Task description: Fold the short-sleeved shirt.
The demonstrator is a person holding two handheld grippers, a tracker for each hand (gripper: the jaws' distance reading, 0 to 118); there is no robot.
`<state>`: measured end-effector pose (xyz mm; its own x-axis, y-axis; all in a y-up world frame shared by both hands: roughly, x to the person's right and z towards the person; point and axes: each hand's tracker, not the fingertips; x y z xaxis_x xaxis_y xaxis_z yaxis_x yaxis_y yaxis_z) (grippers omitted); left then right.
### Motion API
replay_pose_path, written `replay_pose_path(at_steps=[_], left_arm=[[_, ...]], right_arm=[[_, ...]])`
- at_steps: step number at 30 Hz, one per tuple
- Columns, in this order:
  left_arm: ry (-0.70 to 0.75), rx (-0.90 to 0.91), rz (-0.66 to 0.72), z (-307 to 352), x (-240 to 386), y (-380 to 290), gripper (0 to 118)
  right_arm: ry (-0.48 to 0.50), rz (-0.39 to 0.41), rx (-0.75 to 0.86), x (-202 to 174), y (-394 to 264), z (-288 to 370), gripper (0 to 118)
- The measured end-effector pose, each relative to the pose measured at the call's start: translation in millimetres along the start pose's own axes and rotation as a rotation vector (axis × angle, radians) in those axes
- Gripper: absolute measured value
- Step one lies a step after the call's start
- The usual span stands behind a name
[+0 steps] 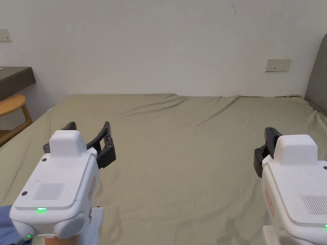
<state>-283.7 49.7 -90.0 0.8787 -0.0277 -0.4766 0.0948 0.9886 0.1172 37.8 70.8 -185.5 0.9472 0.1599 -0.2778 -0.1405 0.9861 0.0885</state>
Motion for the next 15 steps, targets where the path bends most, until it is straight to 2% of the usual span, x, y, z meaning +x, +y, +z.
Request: replay_pose_path(at_steps=[2, 3, 15], left_arm=[[-0.007, -0.001, -0.002, 1, 8, -2, 8], [-0.026, -0.012, -0.007, 0, 11, -3, 0], [-0.100, -0.048, -0.024, 2, 31, -9, 0]], right_arm=[[-0.004, 0.004, -0.002, 4, -1, 2, 2], [-0.008, 0.004, -0.001, 5, -1, 3, 2], [-0.022, -0.009, -0.007, 14, -3, 7, 2]])
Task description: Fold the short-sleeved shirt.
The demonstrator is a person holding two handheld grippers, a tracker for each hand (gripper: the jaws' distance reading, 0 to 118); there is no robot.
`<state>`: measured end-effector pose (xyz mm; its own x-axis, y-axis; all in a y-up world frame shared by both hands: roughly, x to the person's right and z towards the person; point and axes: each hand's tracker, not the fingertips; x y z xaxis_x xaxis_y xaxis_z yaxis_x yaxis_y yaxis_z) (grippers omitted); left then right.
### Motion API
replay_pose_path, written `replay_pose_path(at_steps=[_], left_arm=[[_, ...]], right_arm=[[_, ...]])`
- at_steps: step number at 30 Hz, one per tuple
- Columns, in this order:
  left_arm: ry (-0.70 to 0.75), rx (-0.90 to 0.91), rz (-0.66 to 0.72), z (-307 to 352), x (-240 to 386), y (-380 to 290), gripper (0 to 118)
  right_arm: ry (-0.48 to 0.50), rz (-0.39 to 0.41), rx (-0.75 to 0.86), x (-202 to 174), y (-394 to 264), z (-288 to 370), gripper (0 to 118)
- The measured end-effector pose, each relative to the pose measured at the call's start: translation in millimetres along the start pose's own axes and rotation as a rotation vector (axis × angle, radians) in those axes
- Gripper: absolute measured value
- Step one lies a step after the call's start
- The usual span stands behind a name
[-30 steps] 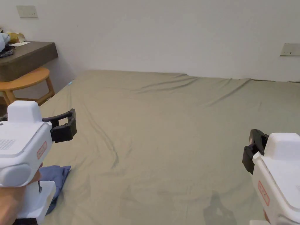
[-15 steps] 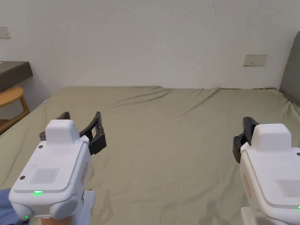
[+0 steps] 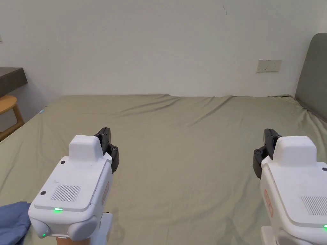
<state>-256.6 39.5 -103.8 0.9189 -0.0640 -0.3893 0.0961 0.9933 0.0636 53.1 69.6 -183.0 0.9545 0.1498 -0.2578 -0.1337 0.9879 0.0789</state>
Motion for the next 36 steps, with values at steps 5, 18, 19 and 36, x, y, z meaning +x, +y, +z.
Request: replay_pose_path(at_steps=[5, 18, 19, 36], left_arm=[[-0.006, 0.000, -0.002, -0.9, 1.0, -0.3, 0], [-0.008, -0.007, -0.011, -2.5, -2.1, -2.2, 0], [-0.007, -0.006, -0.010, -2.7, -2.4, -2.3, 0], [-0.003, -0.015, -0.012, -2.8, -5.5, -2.3, 0]], right_arm=[[-0.004, 0.006, 0.004, 0.9, 0.6, 0.2, 2], [-0.003, 0.007, 0.009, -1.2, 2.8, 1.8, 2], [-0.002, 0.008, 0.011, -1.4, 3.2, 2.0, 2], [-0.004, 0.012, 0.016, -3.4, 5.3, 4.1, 2]])
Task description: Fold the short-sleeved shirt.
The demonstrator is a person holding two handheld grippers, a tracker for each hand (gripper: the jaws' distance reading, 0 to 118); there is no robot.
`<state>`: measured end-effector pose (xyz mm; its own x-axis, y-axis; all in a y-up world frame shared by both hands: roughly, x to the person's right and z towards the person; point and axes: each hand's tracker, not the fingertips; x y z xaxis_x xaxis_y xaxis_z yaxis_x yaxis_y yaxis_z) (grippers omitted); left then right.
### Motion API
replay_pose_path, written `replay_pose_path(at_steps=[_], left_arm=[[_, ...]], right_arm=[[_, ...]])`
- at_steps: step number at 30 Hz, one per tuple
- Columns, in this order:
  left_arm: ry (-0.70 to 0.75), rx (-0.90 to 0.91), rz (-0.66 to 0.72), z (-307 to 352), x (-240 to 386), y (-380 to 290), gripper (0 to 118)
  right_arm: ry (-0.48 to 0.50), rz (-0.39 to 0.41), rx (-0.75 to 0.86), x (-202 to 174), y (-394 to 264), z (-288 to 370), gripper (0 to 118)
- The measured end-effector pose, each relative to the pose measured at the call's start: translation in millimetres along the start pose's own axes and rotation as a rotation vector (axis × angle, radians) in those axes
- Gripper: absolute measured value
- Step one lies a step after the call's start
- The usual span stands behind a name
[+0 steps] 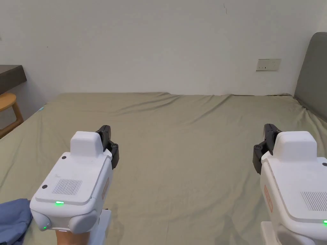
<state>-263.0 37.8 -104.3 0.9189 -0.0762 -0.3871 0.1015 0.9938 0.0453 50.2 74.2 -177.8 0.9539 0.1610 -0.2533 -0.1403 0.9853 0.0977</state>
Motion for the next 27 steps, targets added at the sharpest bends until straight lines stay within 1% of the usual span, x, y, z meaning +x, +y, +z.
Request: replay_pose_path(at_steps=[17, 19, 20, 21, 22, 23, 24, 25, 26, 27], left_arm=[[-0.002, -0.002, -0.001, 1.4, -0.7, -1.1, 0], [-0.005, -0.003, 0.012, 0.8, -0.8, -0.9, 0], [-0.004, -0.006, 0.018, 0.6, -0.7, -0.4, 0], [0.001, -0.003, 0.023, 0.3, -0.6, -0.4, 4], [-0.002, -0.002, 0.026, 0.0, -0.5, -0.3, 12], [-0.011, -0.005, 0.029, -0.9, -0.9, -0.1, 24], [-0.016, -0.012, 0.032, -1.9, -1.1, 0.2, 45], [-0.022, -0.016, 0.034, -2.9, -0.9, -0.1, 65], [-0.025, -0.019, 0.033, -3.5, -0.6, -0.7, 83], [-0.024, -0.018, 0.032, -3.8, -0.1, -1.5, 105]], right_arm=[[-0.007, 0.012, -0.010, -2.6, -1.7, -1.6, 2], [-0.006, 0.006, -0.019, -3.0, -1.4, -2.3, 4], [-0.004, 0.003, -0.015, -2.7, -2.2, -2.2, 9], [-0.002, 0.002, -0.010, -2.7, -4.3, -3.0, 22], [0.005, 0.000, -0.008, -2.0, -5.7, -4.1, 35], [0.012, -0.003, -0.015, -1.3, -6.0, -5.0, 47], [0.017, -0.012, -0.020, -0.9, -6.7, -5.3, 65], [0.022, -0.017, -0.022, -0.7, -7.7, -6.0, 81], [0.024, -0.020, -0.023, -0.6, -8.1, -6.4, 97], [0.024, -0.022, -0.020, -1.1, -8.5, -6.2, 114]])
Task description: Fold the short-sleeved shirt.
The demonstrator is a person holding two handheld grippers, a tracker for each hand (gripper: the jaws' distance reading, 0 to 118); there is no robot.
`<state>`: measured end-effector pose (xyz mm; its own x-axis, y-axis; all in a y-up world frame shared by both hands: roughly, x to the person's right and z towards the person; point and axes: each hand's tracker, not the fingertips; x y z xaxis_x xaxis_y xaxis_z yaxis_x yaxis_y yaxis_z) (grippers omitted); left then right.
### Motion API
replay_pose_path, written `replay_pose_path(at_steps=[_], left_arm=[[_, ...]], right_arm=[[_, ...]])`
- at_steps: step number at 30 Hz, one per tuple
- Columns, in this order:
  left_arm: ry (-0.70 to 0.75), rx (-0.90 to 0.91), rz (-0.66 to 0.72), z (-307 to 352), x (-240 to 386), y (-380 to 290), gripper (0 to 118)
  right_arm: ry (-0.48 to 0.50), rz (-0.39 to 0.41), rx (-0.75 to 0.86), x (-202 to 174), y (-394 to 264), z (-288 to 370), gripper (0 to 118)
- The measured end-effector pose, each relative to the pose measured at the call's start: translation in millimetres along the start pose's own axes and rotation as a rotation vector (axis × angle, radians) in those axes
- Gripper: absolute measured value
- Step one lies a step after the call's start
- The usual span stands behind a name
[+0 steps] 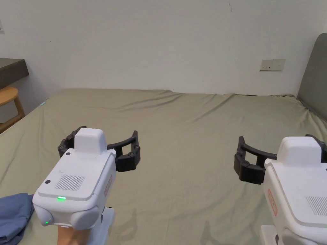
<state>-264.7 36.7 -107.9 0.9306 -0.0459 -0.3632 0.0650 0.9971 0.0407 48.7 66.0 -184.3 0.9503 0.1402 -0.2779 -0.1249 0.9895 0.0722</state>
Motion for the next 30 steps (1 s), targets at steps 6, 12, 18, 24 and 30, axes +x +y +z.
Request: replay_pose_path(at_steps=[6, 12, 18, 24, 30], left_arm=[[0.012, 0.019, -0.011, 1.8, 1.7, -4.6, 118], [0.013, 0.017, -0.018, 1.2, 1.7, -6.7, 118], [0.014, 0.026, -0.003, 2.1, -0.9, -6.7, 118], [0.014, 0.033, -0.003, 1.1, -1.4, -6.0, 118], [0.022, 0.034, -0.002, 1.4, -1.5, -5.3, 118]], right_arm=[[-0.003, -0.008, 0.012, -0.3, -0.5, 0.2, 118], [-0.008, -0.005, 0.020, -2.2, -0.6, -1.5, 118], [-0.004, 0.001, 0.020, -4.2, 0.2, -2.1, 118], [-0.002, 0.001, 0.021, -5.3, 0.4, -2.3, 118], [0.001, 0.001, 0.020, -5.1, -0.4, -3.2, 118]])
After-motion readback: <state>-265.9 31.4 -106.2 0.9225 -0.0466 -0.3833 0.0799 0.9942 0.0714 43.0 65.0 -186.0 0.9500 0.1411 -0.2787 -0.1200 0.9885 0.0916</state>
